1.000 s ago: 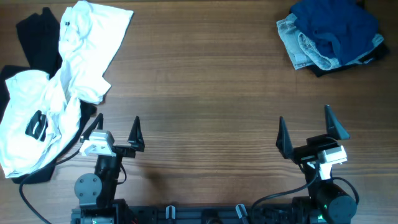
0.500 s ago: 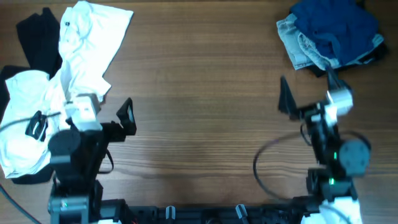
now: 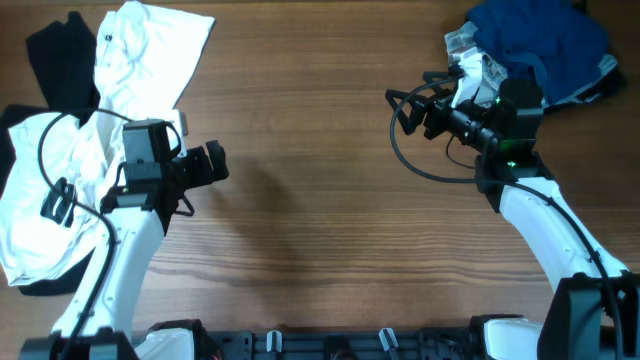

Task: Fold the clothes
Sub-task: 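Reach the left gripper into the white T-shirt and grasp it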

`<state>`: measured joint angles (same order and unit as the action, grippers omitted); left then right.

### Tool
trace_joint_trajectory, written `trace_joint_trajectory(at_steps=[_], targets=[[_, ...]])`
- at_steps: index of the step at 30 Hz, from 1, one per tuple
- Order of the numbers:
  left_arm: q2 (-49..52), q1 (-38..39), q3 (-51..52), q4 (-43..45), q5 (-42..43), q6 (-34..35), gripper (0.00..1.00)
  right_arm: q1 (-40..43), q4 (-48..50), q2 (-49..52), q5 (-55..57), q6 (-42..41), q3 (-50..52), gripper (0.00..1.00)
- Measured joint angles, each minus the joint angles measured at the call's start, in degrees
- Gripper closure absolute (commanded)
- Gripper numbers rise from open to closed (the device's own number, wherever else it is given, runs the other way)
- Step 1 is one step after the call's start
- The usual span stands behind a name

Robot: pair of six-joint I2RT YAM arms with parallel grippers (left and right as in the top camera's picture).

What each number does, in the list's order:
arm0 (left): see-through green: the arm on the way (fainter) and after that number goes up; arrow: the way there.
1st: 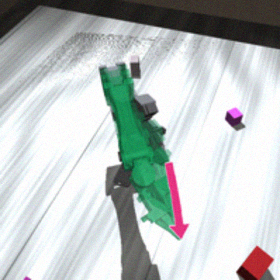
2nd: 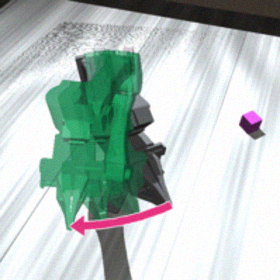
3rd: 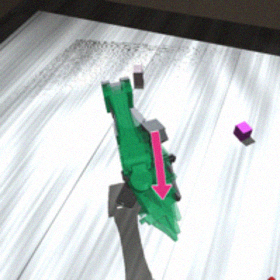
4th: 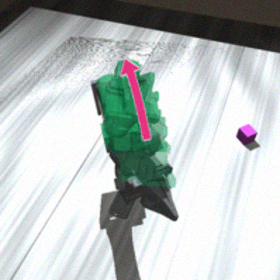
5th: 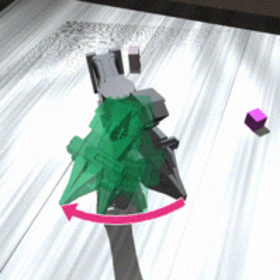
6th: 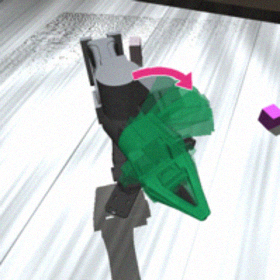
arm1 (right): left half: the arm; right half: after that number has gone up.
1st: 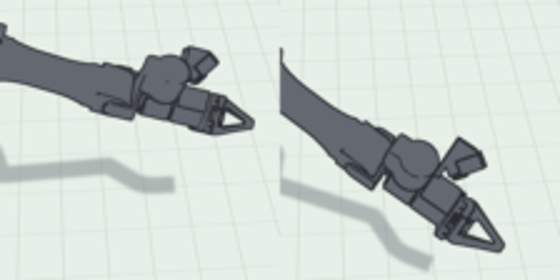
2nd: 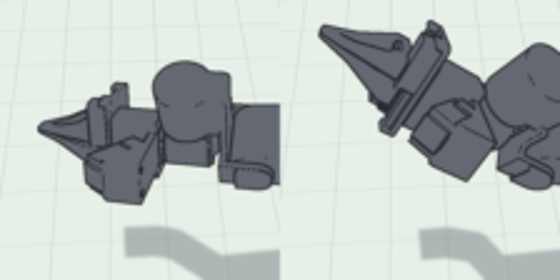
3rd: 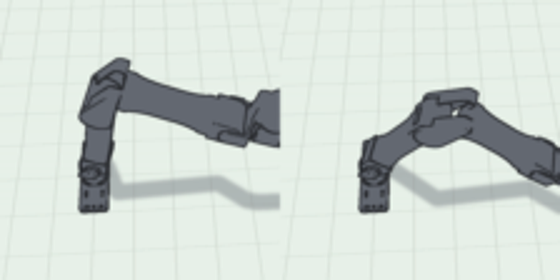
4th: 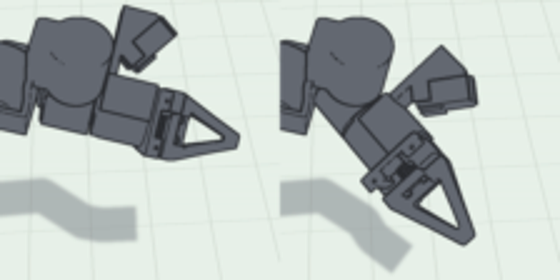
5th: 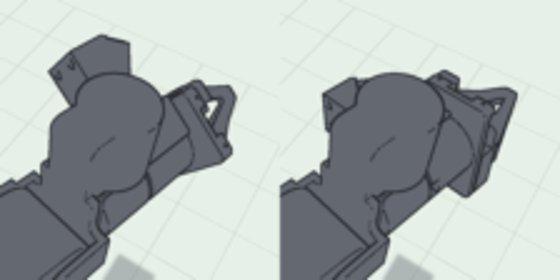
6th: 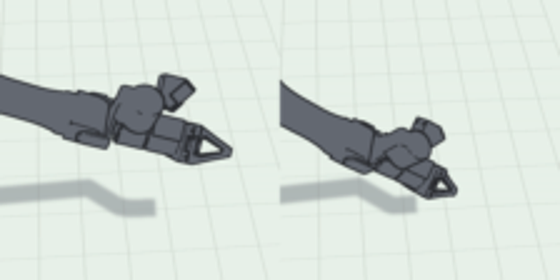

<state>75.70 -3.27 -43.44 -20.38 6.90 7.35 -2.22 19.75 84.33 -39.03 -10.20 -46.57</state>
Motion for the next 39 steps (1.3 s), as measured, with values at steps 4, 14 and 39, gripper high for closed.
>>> trace_joint_trajectory(at_steps=[4,14,39], targets=[[2.93,-1.81,-0.07,8.83,-2.95,-2.38,0.00,0.00,-0.20,0.00,-0.42,-2.27,-0.17,0.05],[21.22,-15.67,-0.39,20.98,-11.80,1.79,0.11,0.00,-3.52,0.00,-0.63,-3.32,-0.42,0.28],[-8.26,-6.69,-0.44,6.58,-4.39,9.55,0.96,0.02,-3.43,0.00,0.11,-3.69,-0.42,0.62]])
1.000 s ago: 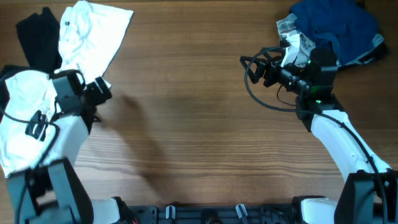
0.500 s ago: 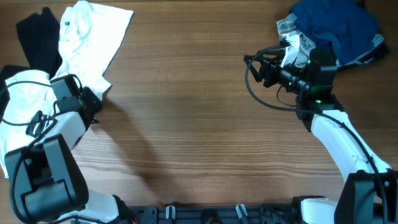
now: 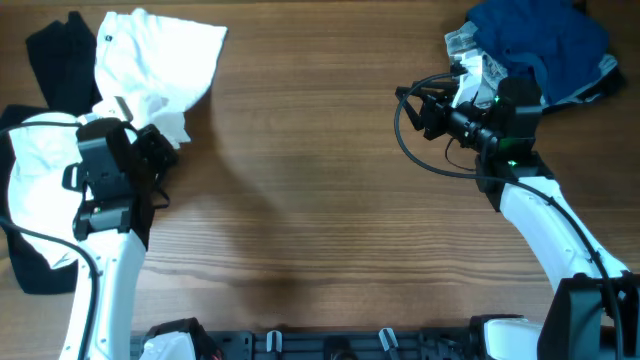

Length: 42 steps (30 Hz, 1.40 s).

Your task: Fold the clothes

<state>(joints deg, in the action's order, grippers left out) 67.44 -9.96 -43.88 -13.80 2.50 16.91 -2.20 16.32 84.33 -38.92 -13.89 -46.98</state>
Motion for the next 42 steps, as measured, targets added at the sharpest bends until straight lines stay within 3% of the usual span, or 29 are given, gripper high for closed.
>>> trace_joint_trajectory(at_steps=[4,10,11,12,13,14,17,21,24,27,30,34,39,42], targets=[[1.36,9.18,0.00,1.57,8.20,4.70,0.96,3.04,2.64,0.00,0.11,-5.35,-0.02,0.67],[14.32,41.90,0.07,21.75,12.44,12.11,0.94,12.90,3.41,0.00,-4.20,-12.17,-0.07,0.67],[16.09,45.62,0.09,24.28,12.83,12.55,0.78,13.73,3.41,0.00,-4.85,-12.74,-0.07,0.66],[18.53,50.07,0.07,28.06,13.09,12.79,0.53,14.36,3.41,0.00,-5.44,-13.18,-0.09,0.66],[20.94,53.79,0.04,31.23,13.31,13.20,0.13,14.97,3.37,0.00,-5.88,-13.53,-0.09,0.66],[22.73,56.43,0.07,33.64,13.55,13.44,0.00,15.50,3.30,0.00,-6.10,-13.79,-0.11,0.62],[23.52,56.43,0.09,37.00,13.29,13.88,0.00,15.76,3.19,0.00,-6.32,-14.45,-0.11,0.55],[18.45,46.60,0.02,33.38,13.46,13.79,0.00,15.76,3.17,0.00,-7.45,-14.14,-0.11,0.54],[12.28,33.83,-3.39,17.38,13.31,11.21,0.00,15.34,-0.87,0.00,-8.39,-11.26,-0.98,0.53],[12.61,27.12,-14.27,-5.16,11.50,4.33,0.00,11.34,-19.47,0.13,-4.52,-3.76,-8.72,0.42],[13.18,24.87,-25.55,-12.26,5.38,-2.12,0.00,2.47,-35.06,0.22,10.19,6.38,-22.49,0.36],[23.17,24.44,-33.46,-11.80,-2.58,-7.54,0.00,-0.39,-36.04,0.20,21.66,9.40,-27.10,0.35],[42.62,20.98,-34.73,-6.21,-7.37,-9.38,0.00,-0.35,-40.02,0.20,24.63,10.99,-27.12,0.35],[48.04,20.61,-35.58,-1.29,-8.11,-9.57,0.21,-0.35,-40.98,0.20,25.07,11.26,-27.12,0.39]])
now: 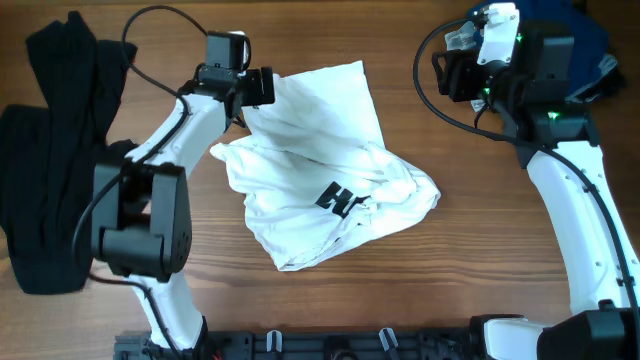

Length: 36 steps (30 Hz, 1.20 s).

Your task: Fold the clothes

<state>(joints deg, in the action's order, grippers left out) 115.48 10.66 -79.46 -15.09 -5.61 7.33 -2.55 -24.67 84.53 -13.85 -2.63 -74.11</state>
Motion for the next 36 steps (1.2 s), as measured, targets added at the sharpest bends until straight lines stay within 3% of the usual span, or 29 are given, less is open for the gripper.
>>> trace_joint_trajectory(at_steps=[3,4,7,15,17,18,19,26,29,33,36], targets=[[2.08,0.11,-0.11,0.74,0.48,-0.66,0.41,-0.26,-0.20,0.02,0.04,0.17,0.00,0.39],[2.49,0.11,-0.13,0.61,1.29,-0.59,0.44,-0.44,-0.26,0.04,0.13,0.17,0.00,0.39],[2.84,0.11,-0.22,-0.37,2.54,-0.63,0.38,-0.76,-0.94,2.23,0.20,0.20,-0.04,0.39],[7.43,0.33,-0.85,-0.68,2.69,-0.87,0.46,-0.74,-1.16,6.34,-1.22,0.37,-0.04,0.33],[7.76,0.44,-1.20,-0.48,2.64,-0.87,0.69,-0.74,-1.05,6.34,-1.60,0.37,-0.04,0.33],[7.87,0.44,-1.29,-0.46,2.69,-1.11,0.90,-0.74,-1.07,6.34,-1.60,0.39,-0.04,0.33],[7.98,0.44,-1.33,-0.33,2.56,-0.98,0.96,-0.76,-1.07,6.34,-1.62,0.39,-0.04,0.34],[5.62,-2.29,-1.29,-1.68,2.49,-0.85,0.96,-1.16,-2.64,6.34,-8.74,0.61,-0.04,0.28],[-5.31,-9.60,-1.05,-1.88,2.43,-0.85,0.96,-3.58,-7.23,6.36,-10.40,0.63,-0.26,0.21],[-21.90,-19.76,-1.22,-1.31,2.03,-0.17,0.96,-10.21,-14.80,9.01,-11.32,1.42,-0.33,0.20],[-25.97,-20.96,-1.40,-1.81,2.73,0.26,0.96,-14.47,-14.73,14.97,-11.39,3.69,-0.35,0.20]])
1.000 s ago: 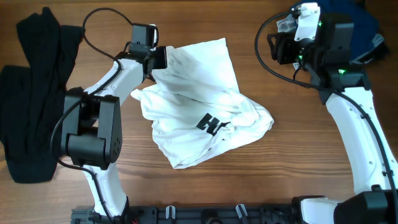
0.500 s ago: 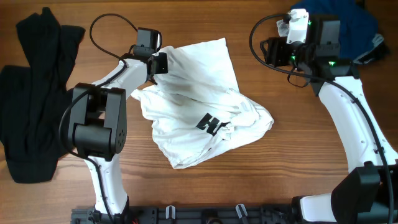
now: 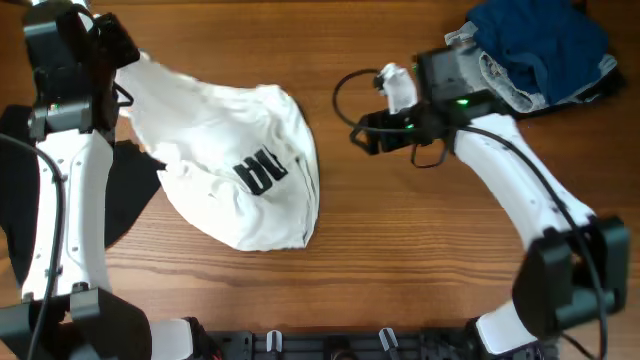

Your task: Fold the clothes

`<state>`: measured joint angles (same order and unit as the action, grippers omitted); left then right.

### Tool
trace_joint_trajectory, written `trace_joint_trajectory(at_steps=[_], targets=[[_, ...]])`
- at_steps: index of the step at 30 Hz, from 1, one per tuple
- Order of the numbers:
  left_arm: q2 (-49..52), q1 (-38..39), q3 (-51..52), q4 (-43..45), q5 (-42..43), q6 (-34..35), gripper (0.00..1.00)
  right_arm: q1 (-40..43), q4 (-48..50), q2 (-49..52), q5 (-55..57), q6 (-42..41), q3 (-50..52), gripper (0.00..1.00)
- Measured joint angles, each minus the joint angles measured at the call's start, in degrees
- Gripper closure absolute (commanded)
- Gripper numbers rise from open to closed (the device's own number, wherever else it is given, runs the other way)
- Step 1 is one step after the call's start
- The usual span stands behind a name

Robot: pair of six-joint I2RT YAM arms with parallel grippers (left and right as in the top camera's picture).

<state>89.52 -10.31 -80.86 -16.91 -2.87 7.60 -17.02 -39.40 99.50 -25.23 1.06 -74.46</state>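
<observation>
A white T-shirt (image 3: pixel 235 190) with a black print lies bunched across the left-middle of the table. Its upper-left corner is drawn up toward my left gripper (image 3: pixel 128 58), which is shut on that corner at the far top left. My right gripper (image 3: pixel 358 135) hovers low at mid-table, pointing left. It stands open and empty, a short gap from the shirt's right edge.
Black garments (image 3: pixel 25 205) lie along the left edge, partly under the white shirt. A heap of blue and patterned clothes (image 3: pixel 540 45) sits at the top right corner. Bare wooden table (image 3: pixel 420 260) stretches across the front and right.
The left gripper has moved from the upper middle to the far top left, and the shirt has shifted left with it. The right gripper has moved from the blue heap to beside the shirt.
At first the white shirt lay on the left-hand pile with both grippers empty. The left gripper was then over that pile. Later the shirt lay crumpled at mid-table with the left gripper on its corner. Now it lies further left, still held.
</observation>
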Motion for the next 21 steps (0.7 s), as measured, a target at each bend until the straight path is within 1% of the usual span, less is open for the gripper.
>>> trace_joint_trajectory(at_steps=[6,13,15,17,18,19,20,21], targets=[[-0.28,0.28,0.02,-3.08,1.51,0.02,0.96,-7.13,6.47,7.65,1.55,9.55,0.00,0.17],[-0.28,0.28,0.02,-9.88,1.90,0.04,0.96,-16.28,11.37,14.82,10.56,17.18,0.00,0.16],[-0.28,0.39,0.02,-10.29,1.90,0.04,0.96,-18.47,13.35,16.61,13.46,19.39,0.00,0.20],[-0.28,0.85,0.02,-10.58,1.90,0.04,0.96,-18.97,14.64,17.53,14.80,20.26,0.00,0.65],[-0.28,1.07,0.02,-10.67,1.90,0.04,0.96,-18.95,14.62,17.62,15.10,20.22,0.00,0.69],[-0.26,1.22,0.02,-10.69,1.90,0.04,0.96,-18.95,13.84,17.62,15.26,20.02,-0.02,0.60],[-0.28,1.31,0.02,-10.73,1.88,0.04,0.96,-18.97,12.59,17.62,15.21,19.37,-0.22,0.61],[-0.28,1.31,0.02,-10.75,1.79,0.04,0.96,-19.06,10.14,17.59,15.26,18.51,-0.55,0.83]])
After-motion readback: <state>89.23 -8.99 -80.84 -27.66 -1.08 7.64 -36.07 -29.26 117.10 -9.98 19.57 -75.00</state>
